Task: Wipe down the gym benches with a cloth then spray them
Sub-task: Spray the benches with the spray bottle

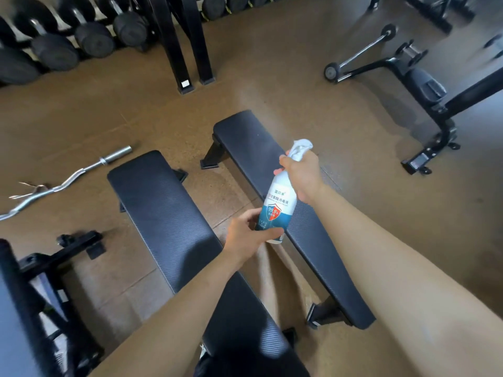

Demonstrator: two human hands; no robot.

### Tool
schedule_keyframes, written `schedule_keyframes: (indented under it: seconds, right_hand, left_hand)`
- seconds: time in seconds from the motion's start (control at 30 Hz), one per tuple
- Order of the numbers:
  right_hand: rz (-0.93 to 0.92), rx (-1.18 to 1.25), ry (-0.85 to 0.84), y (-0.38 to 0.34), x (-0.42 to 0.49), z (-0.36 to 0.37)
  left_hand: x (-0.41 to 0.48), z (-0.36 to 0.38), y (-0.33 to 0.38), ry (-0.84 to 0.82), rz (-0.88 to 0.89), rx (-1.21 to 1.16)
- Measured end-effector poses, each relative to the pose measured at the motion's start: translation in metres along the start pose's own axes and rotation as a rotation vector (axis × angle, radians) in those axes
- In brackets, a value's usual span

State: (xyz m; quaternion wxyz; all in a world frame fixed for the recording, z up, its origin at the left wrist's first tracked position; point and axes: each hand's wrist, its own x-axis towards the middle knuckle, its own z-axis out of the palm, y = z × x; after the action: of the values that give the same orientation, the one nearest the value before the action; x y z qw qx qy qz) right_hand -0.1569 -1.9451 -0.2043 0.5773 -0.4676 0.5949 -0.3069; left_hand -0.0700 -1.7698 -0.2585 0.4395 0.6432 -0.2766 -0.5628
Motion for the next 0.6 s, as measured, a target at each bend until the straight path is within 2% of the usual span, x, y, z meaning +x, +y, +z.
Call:
schedule_keyframes:
  seconds: [0.1,0.2,0.43,0.6]
  right_hand:
    - [0.008,0.059,-0.022,0.013,-0.031,-0.043]
    - [0.003,0.131,-0.031,0.031,-0.065,-0.09]
    - [0.053,0.063,0.019,0.098,-0.159,-0.222]
    - [0.085,0.104,0.031,0.131,-0.233,-0.32]
  left_hand:
    - [-0.031,0.032,-0.007,-0.017,0.011,0.098]
    - [-0.071,0.077,-0.021,-0.015,-0.055,0.079]
    - [-0.186,0.192,-0.068,0.063,-0.021,0.186]
    - [-0.261,0.281,-0.106,-0.001,-0.063,0.212]
